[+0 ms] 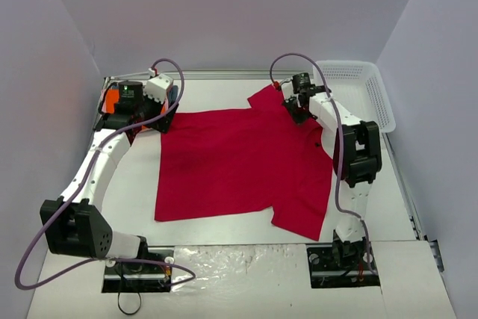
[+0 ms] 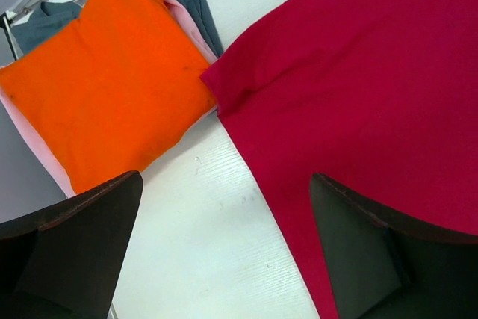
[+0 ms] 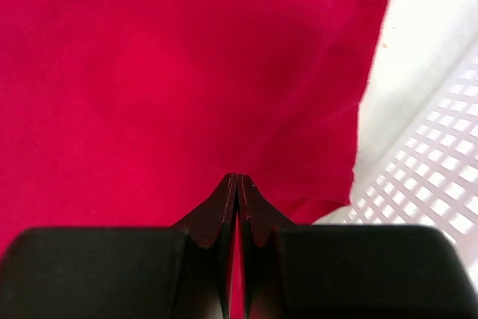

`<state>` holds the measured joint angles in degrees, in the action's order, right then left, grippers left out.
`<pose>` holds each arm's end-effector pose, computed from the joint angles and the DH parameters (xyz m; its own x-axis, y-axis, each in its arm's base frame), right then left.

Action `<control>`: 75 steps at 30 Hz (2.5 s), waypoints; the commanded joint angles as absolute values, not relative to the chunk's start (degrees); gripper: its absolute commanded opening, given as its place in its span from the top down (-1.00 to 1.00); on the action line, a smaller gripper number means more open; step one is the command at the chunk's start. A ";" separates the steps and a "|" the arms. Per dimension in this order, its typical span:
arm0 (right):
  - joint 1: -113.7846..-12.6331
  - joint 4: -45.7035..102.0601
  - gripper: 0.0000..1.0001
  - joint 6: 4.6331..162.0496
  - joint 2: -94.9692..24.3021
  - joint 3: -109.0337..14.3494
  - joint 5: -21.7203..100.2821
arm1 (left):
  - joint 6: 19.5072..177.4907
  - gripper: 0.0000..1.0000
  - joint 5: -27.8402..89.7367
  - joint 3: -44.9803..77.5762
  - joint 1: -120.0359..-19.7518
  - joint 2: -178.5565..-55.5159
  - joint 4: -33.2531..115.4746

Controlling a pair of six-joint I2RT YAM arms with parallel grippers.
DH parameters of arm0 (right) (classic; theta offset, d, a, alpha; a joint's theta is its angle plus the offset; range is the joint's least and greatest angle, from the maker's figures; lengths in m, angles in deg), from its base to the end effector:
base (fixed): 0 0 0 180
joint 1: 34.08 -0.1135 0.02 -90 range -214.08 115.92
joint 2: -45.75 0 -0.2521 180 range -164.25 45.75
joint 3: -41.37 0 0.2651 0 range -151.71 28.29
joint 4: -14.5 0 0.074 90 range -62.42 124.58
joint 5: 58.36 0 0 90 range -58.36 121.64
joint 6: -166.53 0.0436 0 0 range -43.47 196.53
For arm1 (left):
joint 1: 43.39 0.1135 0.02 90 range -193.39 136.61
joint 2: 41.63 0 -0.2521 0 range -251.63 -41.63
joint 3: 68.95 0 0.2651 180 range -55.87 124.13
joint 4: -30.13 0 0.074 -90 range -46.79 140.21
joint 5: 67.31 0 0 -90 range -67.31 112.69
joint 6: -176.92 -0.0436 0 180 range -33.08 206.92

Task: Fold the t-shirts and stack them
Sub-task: Move the tshirt to the center of the board

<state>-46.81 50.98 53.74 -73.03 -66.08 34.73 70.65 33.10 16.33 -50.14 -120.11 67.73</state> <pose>0.4679 0.1081 0.1953 -0.5674 -0.5247 -0.6346 -0.5154 0.8274 -0.2233 0.3300 -0.0470 0.3321 -0.4126 0.3263 -0.8505 0.4014 0.9032 0.1518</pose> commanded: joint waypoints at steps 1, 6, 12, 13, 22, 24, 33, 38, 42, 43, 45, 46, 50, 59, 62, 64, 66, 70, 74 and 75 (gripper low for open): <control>-46.56 50.52 1.00 53.85 -75.10 -67.41 34.19 | 71.80 -0.89 33.94 15.50 -50.16 -117.48 67.39; -46.56 50.43 1.00 54.38 -79.92 -69.97 32.79 | 72.15 -0.89 34.55 14.09 -50.16 -117.22 66.59; -46.56 50.35 1.00 54.47 -83.27 -72.52 29.27 | 72.15 -0.89 34.64 13.48 -50.16 -117.30 66.42; -46.56 50.43 1.00 54.47 -83.62 -72.69 28.66 | 72.24 -0.89 34.81 13.39 -50.16 -117.30 66.33; -45.51 50.35 1.00 53.76 -89.25 -77.52 23.30 | 73.03 -0.89 36.13 13.47 -50.16 -118.09 66.42; -44.90 50.35 1.00 53.85 -90.56 -78.58 22.68 | 73.03 -0.89 36.22 13.56 -50.16 -118.18 66.59; -43.40 50.35 1.00 53.85 -92.94 -80.16 21.45 | 73.12 -0.89 36.75 13.91 -50.25 -119.67 66.59; -42.08 50.43 1.00 54.03 -94.00 -80.51 21.01 | 73.12 -0.89 36.84 14.35 -50.51 -120.29 66.86; -41.38 50.43 1.00 53.94 -94.44 -80.69 21.44 | 73.03 -0.89 36.84 14.35 -50.86 -120.47 67.21; -41.38 50.43 1.00 53.85 -94.44 -80.69 21.36 | 72.95 -0.89 36.75 14.27 -50.95 -120.29 67.03; -41.38 50.43 1.00 53.68 -94.79 -80.69 21.09 | 72.68 -0.89 36.57 14.09 -50.95 -120.29 67.21; -41.38 50.43 1.00 53.68 -94.79 -80.69 21.18 | 72.68 -0.89 36.57 13.92 -50.95 -120.21 67.21; -41.64 50.61 1.00 53.32 -92.08 -79.99 23.90 | 70.58 -0.89 36.22 13.04 -51.48 -119.42 67.30; -43.22 54.91 0.78 54.72 -76.10 -80.69 39.88 | 63.55 -0.89 37.36 12.33 -51.74 -113.88 69.75; -43.84 56.93 0.72 55.17 -70.56 -81.13 42.70 | 62.05 -0.89 36.93 13.82 -52.01 -111.77 72.30; -43.75 58.42 0.65 55.26 -66.52 -80.61 44.46 | 60.82 -0.89 36.92 15.14 -52.80 -110.80 76.42; -43.75 60.27 0.60 55.00 -63.43 -77.55 46.74 | 58.10 -0.89 37.10 16.20 -53.67 -109.58 80.71; -43.75 62.30 0.42 51.49 -50.45 -65.16 51.76 | 55.37 -0.89 32.12 12.78 -59.54 -106.15 84.52; -43.92 63.26 0.04 48.14 -37.28 -51.36 52.82 | 53.96 -0.89 25.88 5.05 -65.69 -100.01 83.56; -43.93 63.44 -0.02 47.70 -34.61 -48.90 52.65 | 53.87 -0.89 25.07 2.25 -66.85 -99.21 83.47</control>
<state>-43.82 58.76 50.83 -40.75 -54.88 50.08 56.37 30.74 6.26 -64.02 -102.60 80.56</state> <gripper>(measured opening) 0.490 0.945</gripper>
